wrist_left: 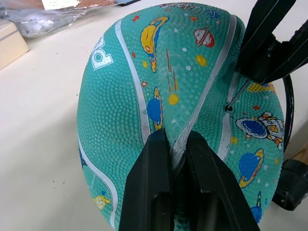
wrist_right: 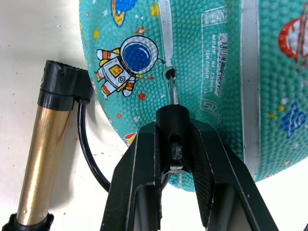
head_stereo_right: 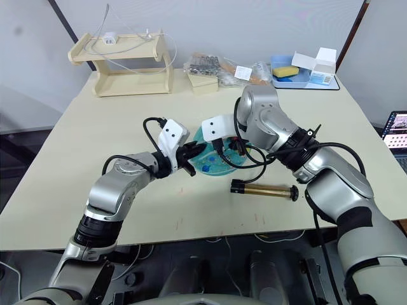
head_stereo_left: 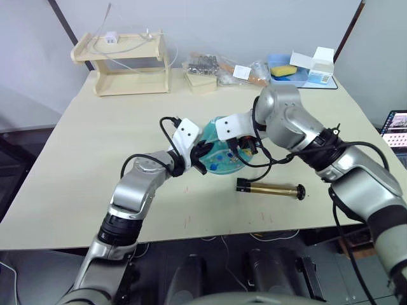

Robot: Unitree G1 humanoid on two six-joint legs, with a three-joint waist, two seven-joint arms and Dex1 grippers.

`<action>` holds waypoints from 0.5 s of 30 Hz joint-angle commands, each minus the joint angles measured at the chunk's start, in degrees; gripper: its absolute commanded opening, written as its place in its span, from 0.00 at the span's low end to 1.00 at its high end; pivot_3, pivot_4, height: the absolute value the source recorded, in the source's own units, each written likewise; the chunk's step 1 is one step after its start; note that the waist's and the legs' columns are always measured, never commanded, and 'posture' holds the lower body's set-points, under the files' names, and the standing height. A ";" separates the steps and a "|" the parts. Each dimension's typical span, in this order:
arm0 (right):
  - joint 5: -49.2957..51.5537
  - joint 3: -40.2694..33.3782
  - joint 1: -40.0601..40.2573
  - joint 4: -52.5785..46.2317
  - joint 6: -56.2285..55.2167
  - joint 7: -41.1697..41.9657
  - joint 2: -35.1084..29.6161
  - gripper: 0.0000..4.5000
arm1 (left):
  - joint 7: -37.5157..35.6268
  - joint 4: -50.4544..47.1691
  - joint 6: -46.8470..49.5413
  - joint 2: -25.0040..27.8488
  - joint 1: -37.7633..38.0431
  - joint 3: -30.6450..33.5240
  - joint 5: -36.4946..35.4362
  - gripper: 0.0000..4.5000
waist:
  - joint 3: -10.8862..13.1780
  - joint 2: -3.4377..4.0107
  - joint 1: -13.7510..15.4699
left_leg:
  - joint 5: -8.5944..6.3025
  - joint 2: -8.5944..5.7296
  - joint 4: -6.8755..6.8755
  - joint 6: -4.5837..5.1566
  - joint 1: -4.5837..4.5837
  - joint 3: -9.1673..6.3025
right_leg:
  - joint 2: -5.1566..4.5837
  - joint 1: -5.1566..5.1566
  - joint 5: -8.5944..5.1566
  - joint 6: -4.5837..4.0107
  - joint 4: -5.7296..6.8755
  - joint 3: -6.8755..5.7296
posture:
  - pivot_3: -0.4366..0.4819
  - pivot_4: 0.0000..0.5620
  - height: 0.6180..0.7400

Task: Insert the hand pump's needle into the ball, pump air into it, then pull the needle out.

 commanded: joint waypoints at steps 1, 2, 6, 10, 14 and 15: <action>0.74 0.64 1.53 0.64 -0.92 -1.14 3.73 0.07 | -2.99 1.41 0.97 -1.06 0.50 -2.17 -2.20 0.00 | -0.04 0.01 0.02 | 0.00 0.01 -0.03 0.00 0.01 -0.04 | 0.02 0.00 -0.01 -0.07 0.02 -0.03 | 0.48 0.27 1.00; 0.57 0.55 1.66 1.00 -0.91 -1.37 4.16 0.07 | -3.22 1.39 1.26 -1.20 0.55 -2.03 -2.50 0.00 | -0.08 0.01 0.03 | 0.00 0.03 -0.07 0.00 0.02 -0.07 | 0.04 0.00 0.03 -0.20 0.03 -0.05 | 0.48 0.27 1.00; -0.10 0.44 2.36 1.51 -1.59 -1.89 5.69 0.07 | -3.85 0.87 1.94 -1.37 0.90 -1.79 -2.83 0.00 | -0.20 0.01 0.01 | 0.00 0.03 -0.25 -0.01 0.08 -0.14 | 0.07 -0.01 0.02 -0.36 0.02 -0.08 | 0.48 0.27 1.00; -0.58 0.45 2.87 1.43 -2.50 -1.95 6.79 0.07 | -4.07 0.43 2.80 -1.84 0.91 -1.47 -3.16 0.00 | -0.24 0.00 -0.11 | 0.00 0.04 -0.26 -0.01 0.12 -0.15 | 0.10 0.00 0.01 -0.36 0.02 -0.06 | 0.48 0.27 1.00; -1.03 0.55 3.38 1.33 -3.11 -1.68 8.19 0.07 | -4.11 0.16 3.83 -2.22 0.95 -1.17 -3.37 0.00 | -0.29 -0.01 -0.17 | 0.00 0.06 -0.29 -0.01 0.16 -0.20 | 0.19 0.00 -0.04 -0.32 0.02 -0.03 | 0.48 0.27 1.00; -1.16 0.52 3.50 1.26 -3.25 -1.59 8.44 0.07 | -4.08 0.08 4.07 -2.31 0.99 -1.12 -3.44 0.00 | -0.33 0.00 -0.18 | 0.00 0.07 -0.30 -0.01 0.17 -0.21 | 0.20 0.00 -0.05 -0.34 0.02 -0.03 | 0.48 0.27 1.00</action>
